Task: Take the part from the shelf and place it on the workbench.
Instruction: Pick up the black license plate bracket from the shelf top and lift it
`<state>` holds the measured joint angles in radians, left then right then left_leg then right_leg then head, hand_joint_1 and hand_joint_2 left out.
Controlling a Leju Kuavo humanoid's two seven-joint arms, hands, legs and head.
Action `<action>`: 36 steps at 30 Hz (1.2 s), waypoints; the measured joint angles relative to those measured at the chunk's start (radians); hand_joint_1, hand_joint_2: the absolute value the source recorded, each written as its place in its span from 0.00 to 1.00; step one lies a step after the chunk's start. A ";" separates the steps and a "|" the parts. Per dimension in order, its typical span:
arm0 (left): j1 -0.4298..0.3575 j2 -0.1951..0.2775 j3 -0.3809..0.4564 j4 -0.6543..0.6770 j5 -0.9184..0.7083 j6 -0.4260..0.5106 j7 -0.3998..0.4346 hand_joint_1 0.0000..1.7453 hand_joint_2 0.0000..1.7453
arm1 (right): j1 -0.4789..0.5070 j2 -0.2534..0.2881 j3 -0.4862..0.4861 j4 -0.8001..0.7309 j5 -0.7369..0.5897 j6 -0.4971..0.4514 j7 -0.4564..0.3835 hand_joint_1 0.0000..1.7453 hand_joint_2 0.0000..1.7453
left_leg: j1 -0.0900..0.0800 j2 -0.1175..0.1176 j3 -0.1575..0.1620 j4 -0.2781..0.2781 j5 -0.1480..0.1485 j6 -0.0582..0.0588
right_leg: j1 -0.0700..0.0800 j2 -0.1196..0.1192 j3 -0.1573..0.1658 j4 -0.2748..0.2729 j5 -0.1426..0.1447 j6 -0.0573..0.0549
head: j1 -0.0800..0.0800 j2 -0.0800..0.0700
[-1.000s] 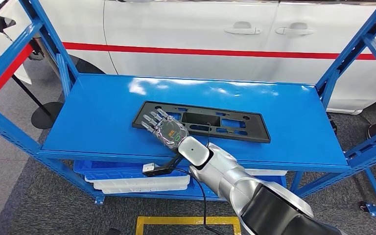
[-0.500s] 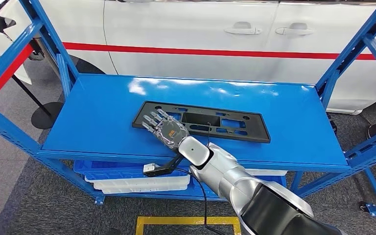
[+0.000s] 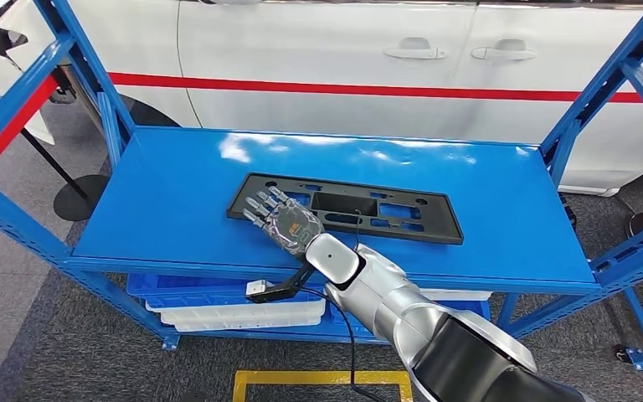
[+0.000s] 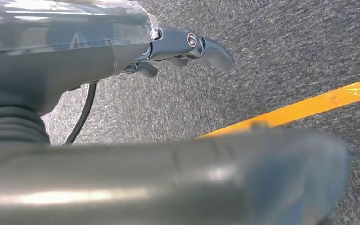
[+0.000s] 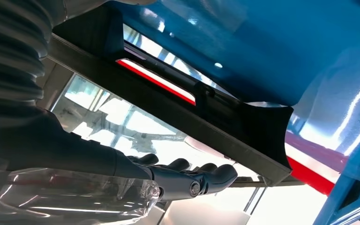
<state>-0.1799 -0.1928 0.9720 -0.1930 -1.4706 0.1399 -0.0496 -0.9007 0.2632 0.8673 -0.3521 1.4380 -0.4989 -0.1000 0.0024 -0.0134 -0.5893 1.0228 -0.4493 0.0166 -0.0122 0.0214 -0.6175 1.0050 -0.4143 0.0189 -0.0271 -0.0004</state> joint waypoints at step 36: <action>0.002 -0.001 0.000 0.000 -0.011 0.000 0.027 0.00 0.00 | -0.003 -0.007 -0.012 0.008 0.020 0.014 0.008 0.00 1.00 | 0.011 0.007 -0.009 0.005 0.009 -0.021 | 0.013 -0.003 0.011 0.021 -0.026 -0.036 | 0.000 0.000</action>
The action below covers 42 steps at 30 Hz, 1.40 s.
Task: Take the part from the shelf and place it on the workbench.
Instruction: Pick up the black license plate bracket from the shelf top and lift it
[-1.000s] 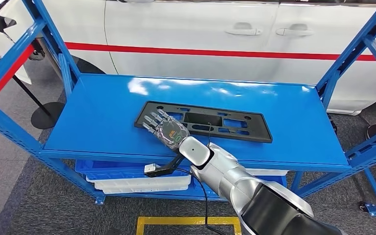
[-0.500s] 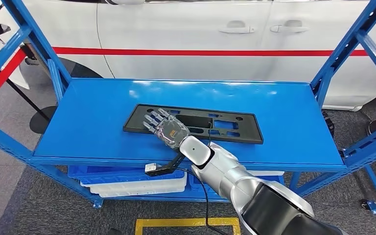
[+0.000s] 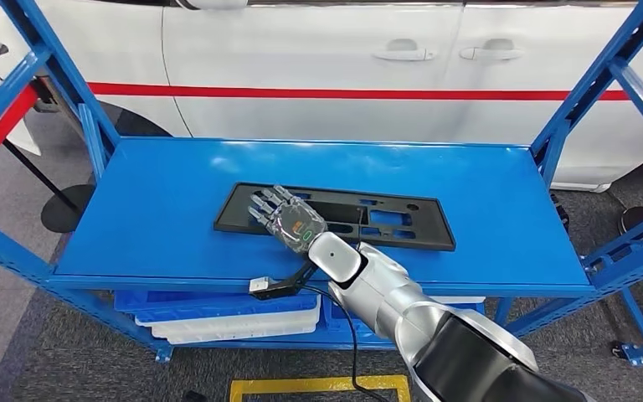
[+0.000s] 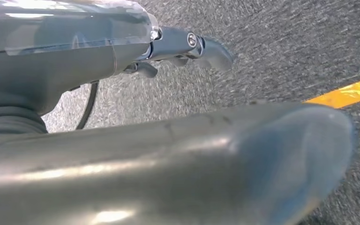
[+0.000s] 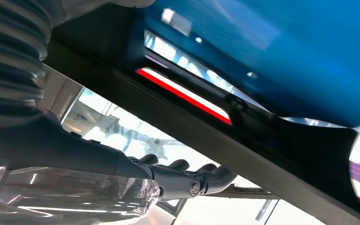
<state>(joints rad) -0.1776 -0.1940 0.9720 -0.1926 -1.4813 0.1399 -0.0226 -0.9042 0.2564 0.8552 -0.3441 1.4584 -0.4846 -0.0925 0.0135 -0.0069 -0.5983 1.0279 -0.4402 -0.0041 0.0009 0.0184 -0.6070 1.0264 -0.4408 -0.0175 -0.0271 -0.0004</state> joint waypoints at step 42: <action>-0.004 0.000 0.000 0.000 -0.010 -0.012 -0.009 0.00 0.00 | 0.027 -0.030 -0.068 0.003 0.028 -0.026 0.041 1.00 1.00 | -0.004 -0.001 0.000 0.001 0.000 0.015 | -0.003 -0.001 0.005 -0.011 0.006 0.027 | 0.000 0.000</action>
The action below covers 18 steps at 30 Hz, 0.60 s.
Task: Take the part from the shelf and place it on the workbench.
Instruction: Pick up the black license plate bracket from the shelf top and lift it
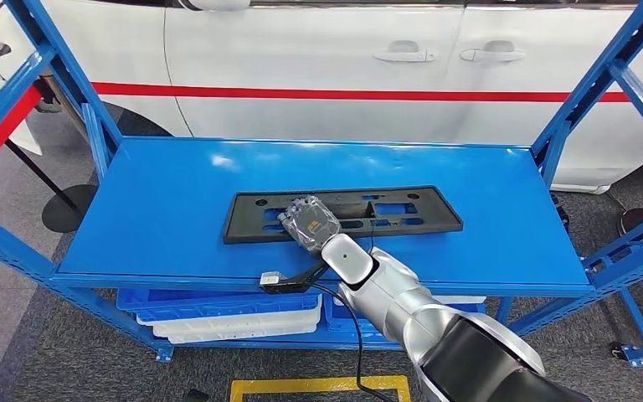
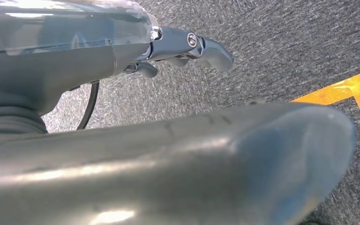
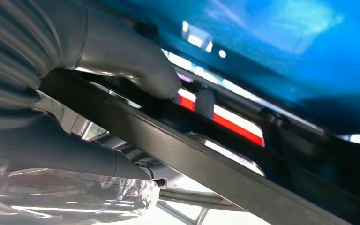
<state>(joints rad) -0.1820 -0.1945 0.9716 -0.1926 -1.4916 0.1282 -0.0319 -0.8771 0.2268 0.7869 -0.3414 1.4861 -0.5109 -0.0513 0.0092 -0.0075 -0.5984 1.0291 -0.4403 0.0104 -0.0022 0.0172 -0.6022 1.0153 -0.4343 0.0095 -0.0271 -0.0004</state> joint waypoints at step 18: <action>-0.001 0.000 0.000 0.000 0.001 0.001 0.004 0.00 0.00 | 0.004 0.000 -0.019 0.000 -0.014 -0.013 -0.020 0.52 1.00 | 0.000 0.000 -0.001 0.000 0.000 0.000 | 0.000 0.000 -0.001 0.000 0.000 0.000 | 0.000 0.000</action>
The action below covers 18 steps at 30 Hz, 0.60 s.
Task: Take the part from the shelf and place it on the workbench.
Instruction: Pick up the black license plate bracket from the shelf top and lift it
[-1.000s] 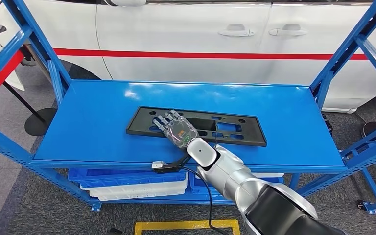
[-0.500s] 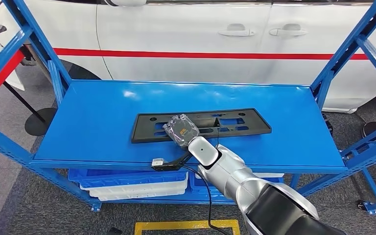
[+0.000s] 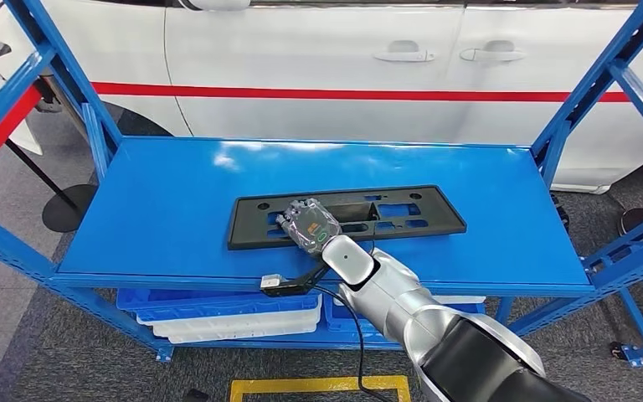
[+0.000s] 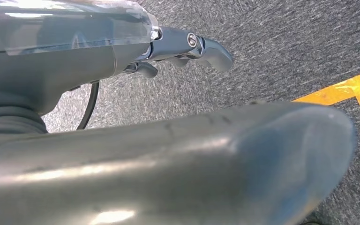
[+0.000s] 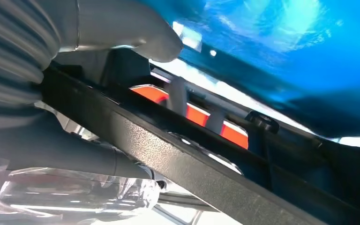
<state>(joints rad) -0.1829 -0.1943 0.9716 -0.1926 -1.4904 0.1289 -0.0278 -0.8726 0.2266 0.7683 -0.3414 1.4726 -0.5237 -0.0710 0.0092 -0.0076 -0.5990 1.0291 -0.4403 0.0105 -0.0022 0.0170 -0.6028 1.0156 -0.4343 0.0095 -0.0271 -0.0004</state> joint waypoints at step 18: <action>-0.004 0.000 -0.047 0.000 -0.061 -0.001 -0.017 0.00 1.00 | 0.000 -0.002 -0.016 0.000 0.024 0.020 0.007 1.00 1.00 | 0.000 0.000 -0.001 0.000 0.000 0.000 | 0.000 0.000 -0.001 0.000 0.000 0.000 | 0.000 0.000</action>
<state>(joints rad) -0.1869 -0.1942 0.9247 -0.1926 -1.5518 0.1280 -0.0446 -0.8725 0.2249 0.7526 -0.3414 1.4965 -0.5035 -0.0643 0.0092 -0.0076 -0.5996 1.0291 -0.4403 0.0104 -0.0021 0.0171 -0.6036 1.0157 -0.4343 0.0095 -0.0271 -0.0004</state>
